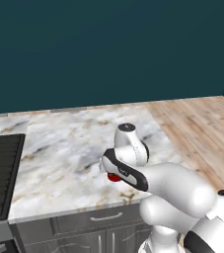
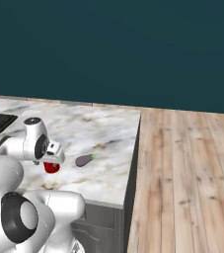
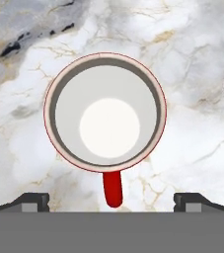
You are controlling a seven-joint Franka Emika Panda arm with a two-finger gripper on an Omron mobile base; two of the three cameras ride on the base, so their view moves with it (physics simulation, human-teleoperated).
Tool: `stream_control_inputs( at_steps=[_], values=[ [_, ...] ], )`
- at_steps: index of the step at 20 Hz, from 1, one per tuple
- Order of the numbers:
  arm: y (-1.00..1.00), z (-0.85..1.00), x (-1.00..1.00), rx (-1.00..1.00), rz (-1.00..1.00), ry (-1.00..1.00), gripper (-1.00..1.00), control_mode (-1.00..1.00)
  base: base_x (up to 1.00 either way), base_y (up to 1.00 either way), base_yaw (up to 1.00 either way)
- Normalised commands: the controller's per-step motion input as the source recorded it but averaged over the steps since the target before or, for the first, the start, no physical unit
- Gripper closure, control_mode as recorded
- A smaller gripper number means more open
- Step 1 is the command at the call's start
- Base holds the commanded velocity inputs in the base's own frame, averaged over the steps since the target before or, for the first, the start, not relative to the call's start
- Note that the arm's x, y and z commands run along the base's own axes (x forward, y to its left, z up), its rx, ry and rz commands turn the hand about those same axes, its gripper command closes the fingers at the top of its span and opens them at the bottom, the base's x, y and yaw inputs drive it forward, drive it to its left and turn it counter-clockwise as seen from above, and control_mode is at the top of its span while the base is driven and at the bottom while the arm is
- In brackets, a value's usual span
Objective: Pick the mug from the counter and place it inside the microwave. Then close the microwave.
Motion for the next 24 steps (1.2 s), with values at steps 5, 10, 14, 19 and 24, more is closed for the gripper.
stream_control_inputs(
  at_steps=[5,10,14,19,24],
  values=[
    [0.0,-0.06,0.0,0.0,0.0,-0.02,-1.0,-1.0,0.0,0.0,0.0],
    [0.0,-0.08,0.0,0.0,0.0,0.0,-1.0,-1.0,0.0,0.0,0.0],
    [0.0,-0.13,0.0,0.0,0.0,0.0,-1.0,-1.0,0.0,0.0,0.0],
    [0.0,-0.1,0.02,0.0,0.0,0.0,-1.0,-1.0,0.0,0.0,0.0],
    [0.0,-0.08,0.06,0.0,0.0,0.0,-1.0,-1.0,0.0,0.0,0.0]
  ],
)
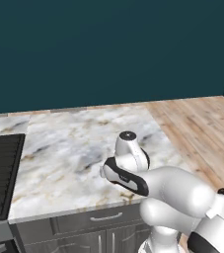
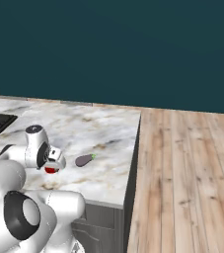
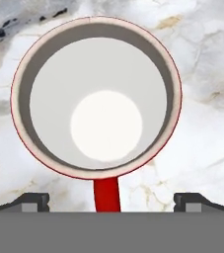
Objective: Pick the mug from the counter and place it inside the microwave. Then close the microwave.
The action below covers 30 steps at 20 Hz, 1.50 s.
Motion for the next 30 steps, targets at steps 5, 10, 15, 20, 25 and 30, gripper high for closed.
stream_control_inputs(
  at_steps=[5,10,15,20,25,30],
  values=[
    [0.0,-0.12,0.03,0.0,0.0,0.0,-1.0,-1.0,0.0,0.0,0.0],
    [0.0,-0.1,0.04,0.0,0.0,0.0,-1.0,-1.0,0.0,0.0,0.0],
    [0.0,-0.03,0.02,0.0,0.0,0.0,-1.0,-1.0,0.0,0.0,0.0],
    [0.0,0.0,0.0,0.0,0.0,0.0,-1.0,-1.0,0.0,0.0,0.0],
    [0.0,0.0,0.0,0.0,0.0,0.0,1.0,-1.0,0.0,0.0,0.0],
    [0.0,0.0,0.0,0.0,0.0,0.0,1.0,-1.0,0.0,0.0,0.0]
  ],
)
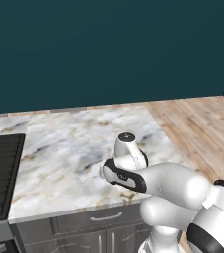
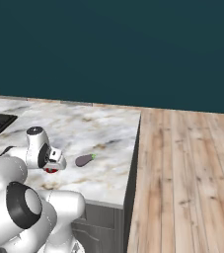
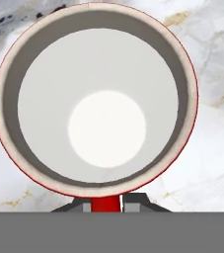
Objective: Pick the mug from the counter and place it inside the microwave. Then close the microwave.
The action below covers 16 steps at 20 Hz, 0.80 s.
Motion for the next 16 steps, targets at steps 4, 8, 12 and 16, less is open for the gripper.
stream_control_inputs(
  at_steps=[4,8,12,16],
  values=[
    [0.0,0.0,0.0,0.0,0.0,0.0,1.0,-1.0,0.0,0.0,0.0],
    [0.0,0.0,-0.01,0.0,0.0,0.0,1.0,-1.0,0.0,0.0,0.0],
    [-0.05,0.0,-0.24,0.0,0.0,0.0,1.0,-1.0,0.0,0.0,0.0],
    [-0.26,0.3,-0.1,0.0,0.01,0.0,1.0,-1.0,0.0,0.0,0.0]
  ],
)
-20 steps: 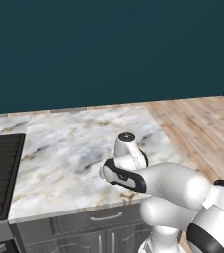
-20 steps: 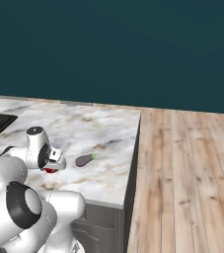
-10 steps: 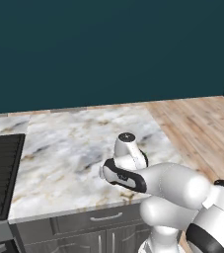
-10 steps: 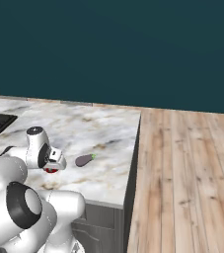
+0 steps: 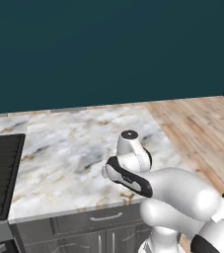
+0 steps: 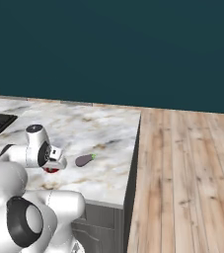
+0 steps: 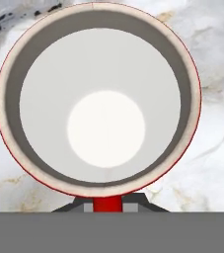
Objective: Pick the mug from the counter and place it inside the microwave. Then close the microwave.
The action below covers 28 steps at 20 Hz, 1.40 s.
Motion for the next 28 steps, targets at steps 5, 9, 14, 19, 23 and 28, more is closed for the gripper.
stream_control_inputs(
  at_steps=[5,9,14,19,23,28],
  values=[
    [-0.52,0.6,0.0,0.0,0.01,0.01,1.0,-1.0,0.0,0.0,0.0],
    [-0.42,0.72,0.0,0.0,0.0,0.0,1.0,-1.0,0.0,0.0,0.0],
    [-0.33,0.66,0.0,0.0,0.0,0.0,1.0,-1.0,0.0,0.0,0.0],
    [-0.34,0.43,-0.12,0.0,0.0,0.0,1.0,-1.0,0.0,0.0,0.0],
    [-0.47,0.0,-0.12,0.0,0.0,0.0,1.0,-1.0,0.0,0.0,0.0],
    [-0.5,0.14,-0.19,0.0,0.0,0.0,1.0,-1.0,0.0,0.0,0.0]
  ],
)
